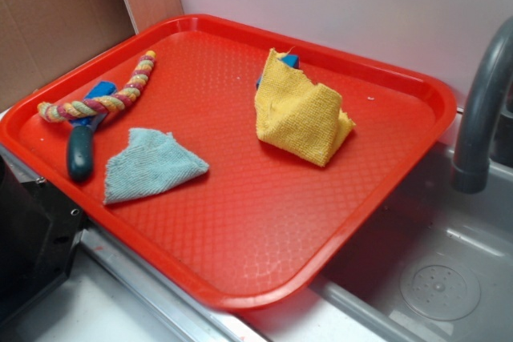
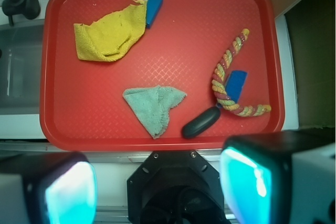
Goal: Grab the blue block.
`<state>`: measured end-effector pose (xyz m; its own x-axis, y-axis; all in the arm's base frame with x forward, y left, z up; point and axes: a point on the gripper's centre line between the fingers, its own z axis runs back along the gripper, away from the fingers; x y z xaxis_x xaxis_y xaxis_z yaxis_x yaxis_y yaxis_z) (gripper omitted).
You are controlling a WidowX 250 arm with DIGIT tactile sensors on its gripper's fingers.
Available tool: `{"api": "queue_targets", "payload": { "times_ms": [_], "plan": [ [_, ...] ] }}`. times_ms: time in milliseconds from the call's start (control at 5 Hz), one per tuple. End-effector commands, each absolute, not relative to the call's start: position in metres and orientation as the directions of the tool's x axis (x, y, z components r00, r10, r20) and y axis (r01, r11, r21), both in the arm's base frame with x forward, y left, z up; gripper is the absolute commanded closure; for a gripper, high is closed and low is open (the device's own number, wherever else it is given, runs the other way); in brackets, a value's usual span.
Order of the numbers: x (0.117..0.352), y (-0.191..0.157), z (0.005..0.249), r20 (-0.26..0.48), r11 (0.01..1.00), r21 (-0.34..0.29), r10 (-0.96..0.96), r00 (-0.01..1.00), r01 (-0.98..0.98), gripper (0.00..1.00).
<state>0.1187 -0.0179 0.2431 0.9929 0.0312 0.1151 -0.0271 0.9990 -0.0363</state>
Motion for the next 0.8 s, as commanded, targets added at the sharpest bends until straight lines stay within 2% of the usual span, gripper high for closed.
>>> {"api": "queue_targets", "payload": {
  "times_ms": [0,200,400,600],
  "plan": [
    [0.119,-0.018,0.243,0.115,0.999,-0.036,0.031,0.993,-0.027,0.00],
    [0.156,-0.007,0.201,-0.010,0.962,0.051,0.268,0.963,-0.267,0.00],
    [0.208,-0.002,0.180,0.153,0.862,0.037,0.495,0.855,-0.506,0.00],
    [0.249,0.011,0.165,0.184,0.789,0.022,0.600,0.778,-0.614,0.00]
  ]
}}
